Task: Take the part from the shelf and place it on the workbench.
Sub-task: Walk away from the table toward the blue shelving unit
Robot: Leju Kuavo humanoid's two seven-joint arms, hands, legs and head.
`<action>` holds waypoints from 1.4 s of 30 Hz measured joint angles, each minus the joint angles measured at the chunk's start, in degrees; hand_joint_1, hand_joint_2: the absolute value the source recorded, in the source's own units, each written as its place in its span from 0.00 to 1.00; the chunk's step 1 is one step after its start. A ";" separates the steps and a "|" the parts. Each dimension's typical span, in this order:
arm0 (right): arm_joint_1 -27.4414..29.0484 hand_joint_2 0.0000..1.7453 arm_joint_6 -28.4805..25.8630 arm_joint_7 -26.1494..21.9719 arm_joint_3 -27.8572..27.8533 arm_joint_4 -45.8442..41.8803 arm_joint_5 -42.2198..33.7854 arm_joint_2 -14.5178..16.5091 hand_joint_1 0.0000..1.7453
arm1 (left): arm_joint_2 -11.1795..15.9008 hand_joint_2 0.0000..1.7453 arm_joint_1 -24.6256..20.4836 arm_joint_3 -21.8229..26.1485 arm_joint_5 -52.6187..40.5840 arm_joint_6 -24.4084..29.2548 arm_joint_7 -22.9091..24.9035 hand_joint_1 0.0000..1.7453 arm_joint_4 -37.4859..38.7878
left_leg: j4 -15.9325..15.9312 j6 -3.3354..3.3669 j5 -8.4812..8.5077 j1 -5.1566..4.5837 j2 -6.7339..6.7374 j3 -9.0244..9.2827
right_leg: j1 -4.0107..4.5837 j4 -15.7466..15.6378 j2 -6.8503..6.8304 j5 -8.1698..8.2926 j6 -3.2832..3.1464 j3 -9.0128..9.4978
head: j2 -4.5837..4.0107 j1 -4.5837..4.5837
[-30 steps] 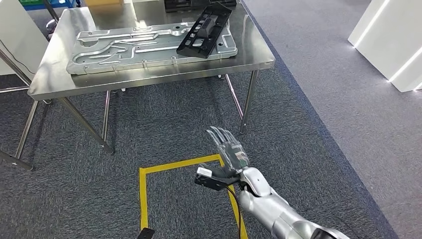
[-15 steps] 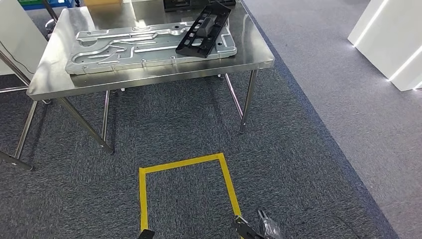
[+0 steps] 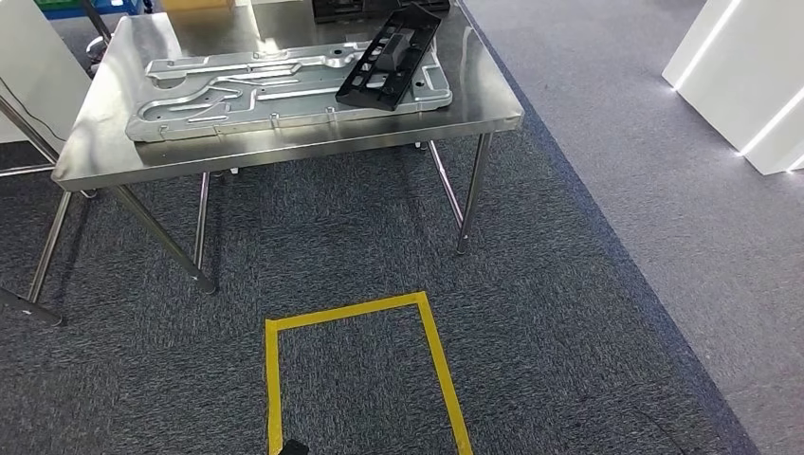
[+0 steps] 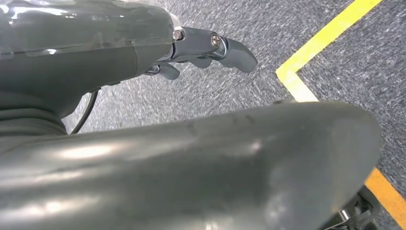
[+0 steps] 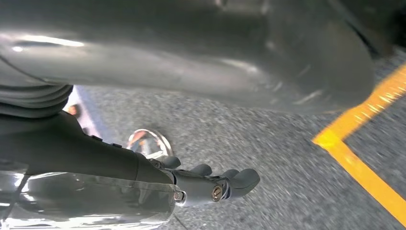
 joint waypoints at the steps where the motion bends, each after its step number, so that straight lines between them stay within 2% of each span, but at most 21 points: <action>1: 0.09 0.00 0.24 0.68 0.11 0.12 0.53 0.00 0.00 | -0.01 0.00 -0.01 -0.22 -0.15 -0.02 0.08 0.00 0.00 | 0.09 0.09 -0.08 -0.01 0.00 0.00 | -0.01 0.00 0.00 -0.05 0.07 0.05 | 0.00 0.00; 7: 0.20 0.00 2.55 3.17 1.36 0.50 2.61 0.04 0.00 | -0.24 0.00 -0.02 -0.77 -0.22 -0.13 0.19 0.00 0.00 | -0.65 0.98 -0.14 0.13 -0.22 0.60 | -0.18 0.57 -0.07 -1.15 1.00 0.55 | 0.00 0.00; 9: 0.18 0.00 3.28 3.55 1.60 0.52 2.79 0.04 0.00 | -0.45 0.00 -0.08 -0.77 0.02 -0.19 0.19 0.00 0.00 | -1.34 1.28 0.24 0.52 -0.50 0.94 | -0.46 4.91 0.31 -4.56 1.51 -1.00 | 0.00 0.00; 11: 0.18 0.00 4.05 3.78 1.80 0.60 2.96 0.04 0.00 | -0.55 0.00 -0.08 -0.77 0.14 -0.30 0.20 0.00 0.00 | -1.36 1.32 0.38 0.56 -0.93 0.69 | -0.92 12.18 0.47 -8.93 2.02 -4.13 | 0.00 0.00; 12: 0.20 0.00 4.37 3.91 1.93 0.66 3.13 0.04 0.00 | -0.57 0.00 -0.02 -0.77 0.16 -0.38 0.21 0.00 0.00 | -1.30 1.19 0.48 0.59 -1.26 0.49 | -1.21 14.77 0.47 -9.99 2.26 -5.15 | 0.00 0.00; 14: 0.24 0.00 4.90 4.16 2.26 0.79 3.52 0.03 0.00 | -0.58 0.00 0.07 -0.77 0.17 -0.51 0.26 0.00 0.00 | -0.96 0.75 0.81 0.75 -2.19 -0.12 | -1.84 13.81 0.59 -8.84 2.71 -4.18 | 0.00 0.00; 17: 0.13 0.00 5.29 4.42 2.69 0.86 3.89 -0.01 0.00 | -0.60 0.00 0.02 -0.77 0.20 -0.66 0.34 0.00 0.00 | 0.22 -0.31 1.29 0.93 -3.88 -1.33 | -2.41 3.27 2.90 -4.46 2.93 1.68 | 0.00 0.01; 19: 0.09 0.00 5.51 4.58 2.89 0.87 4.16 -0.01 0.00 | -0.58 0.00 0.02 -0.77 0.30 -0.68 0.38 0.00 0.00 | 0.45 -1.16 1.74 0.81 -4.69 -1.69 | -2.15 1.15 3.73 -3.54 2.13 2.59 | 0.00 -0.02; 22: 0.08 0.00 5.71 4.74 3.11 0.91 4.38 0.01 0.00 | -0.56 0.00 0.39 -0.77 0.51 -0.67 0.40 0.00 0.00 | 0.13 -2.29 2.29 1.12 -5.04 -2.05 | -1.75 1.18 2.13 -2.55 0.49 2.26 | 0.00 -0.04; 23: 0.04 0.00 5.74 4.74 3.20 0.93 4.42 0.01 0.00 | -0.55 0.00 0.54 -0.77 0.57 -0.67 0.43 0.00 0.00 | 1.33 -2.45 1.25 1.14 -4.21 -2.61 | -1.71 1.12 1.51 -2.21 0.01 2.05 | 0.00 -0.04; 25: 0.10 0.00 5.81 4.79 3.32 0.96 4.46 0.00 0.00 | -0.55 0.00 0.64 -0.77 0.60 -0.66 0.48 0.00 0.00 | 7.93 -2.41 -3.56 1.03 -1.62 -4.98 | -1.50 1.07 0.09 -1.70 -0.63 1.45 | 0.00 -0.07; 27: 0.41 0.00 5.97 4.96 3.34 1.04 4.47 -0.02 0.00 | -0.55 0.00 0.62 -0.77 0.58 -0.66 0.50 0.00 0.00 | 16.26 -2.29 -8.34 1.01 -0.38 -7.37 | -0.99 1.12 -1.47 -1.44 -0.88 0.83 | 0.00 -0.07; 28: 0.55 0.00 6.03 5.08 3.34 1.10 4.47 -0.03 0.00 | -0.54 0.00 0.66 -0.77 0.55 -0.67 0.51 0.00 0.00 | 18.27 -2.11 -9.38 0.94 -0.16 -7.34 | -0.73 1.16 -2.29 -1.37 -0.93 0.62 | 0.00 -0.07; 30: 0.63 0.00 6.06 5.22 3.34 1.17 4.47 -0.04 0.00 | -0.53 0.00 0.76 -0.77 0.41 -0.68 0.54 0.00 0.00 | 15.04 -1.30 -8.41 0.57 0.43 -3.54 | -0.23 1.20 -3.86 -1.35 -0.99 0.55 | 0.00 -0.07; 33: 0.54 0.00 5.97 5.32 3.34 1.19 4.47 0.01 0.00 | -0.54 0.00 0.46 -0.77 0.20 -0.67 0.56 0.00 0.00 | 3.69 0.77 -6.46 -0.85 4.29 4.25 | 0.34 1.25 -5.87 -1.57 -0.75 0.83 | 0.00 -0.07; 34: 0.52 0.00 5.92 5.35 3.34 1.19 4.47 0.03 0.00 | -0.55 0.00 0.38 -0.77 0.18 -0.67 0.56 0.00 0.00 | 2.03 1.15 -6.58 -1.24 5.15 5.17 | 0.39 1.27 -6.49 -1.65 -0.56 0.87 | 0.00 -0.07; 36: 0.50 0.00 5.87 5.39 3.37 1.19 4.52 0.10 0.00 | -0.53 0.00 0.53 -0.77 0.26 -0.65 0.60 0.00 0.00 | 1.28 1.28 -6.57 -1.30 4.40 5.35 | 0.41 1.23 -7.64 -1.81 -0.05 1.08 | 0.00 -0.07; 37: 0.48 0.00 5.87 5.39 3.40 1.19 4.61 0.13 0.00 | -0.51 0.00 0.71 -0.77 0.32 -0.63 0.63 0.00 0.00 | 0.88 1.32 -6.34 -1.14 3.69 5.52 | 0.35 1.39 -7.29 -2.10 0.29 1.23 | 0.00 -0.06; 39: 0.59 0.00 5.84 5.40 3.49 1.20 4.84 0.14 0.00 | -0.54 0.00 0.75 -0.77 0.47 -0.58 0.69 0.00 0.00 | 0.03 1.64 -5.72 -0.54 2.30 5.84 | 0.05 4.18 -3.99 -4.17 1.10 0.21 | 0.00 -0.05; 41: 0.87 0.00 5.81 5.40 3.64 1.26 5.05 0.04 0.00 | -0.64 0.00 0.60 -0.77 0.57 -0.55 0.68 0.00 0.00 | -0.12 1.89 -5.38 -0.38 0.89 5.53 | -0.61 11.16 -0.32 -7.79 1.74 -3.21 | 0.00 -0.04; 42: 1.05 0.00 5.81 5.41 3.71 1.31 5.15 -0.02 0.00 | -0.68 0.00 0.63 -0.76 0.61 -0.54 0.67 0.00 0.00 | -0.06 1.88 -5.31 -0.36 0.04 5.35 | -0.88 14.74 0.29 -9.08 2.00 -5.07 | 0.00 -0.04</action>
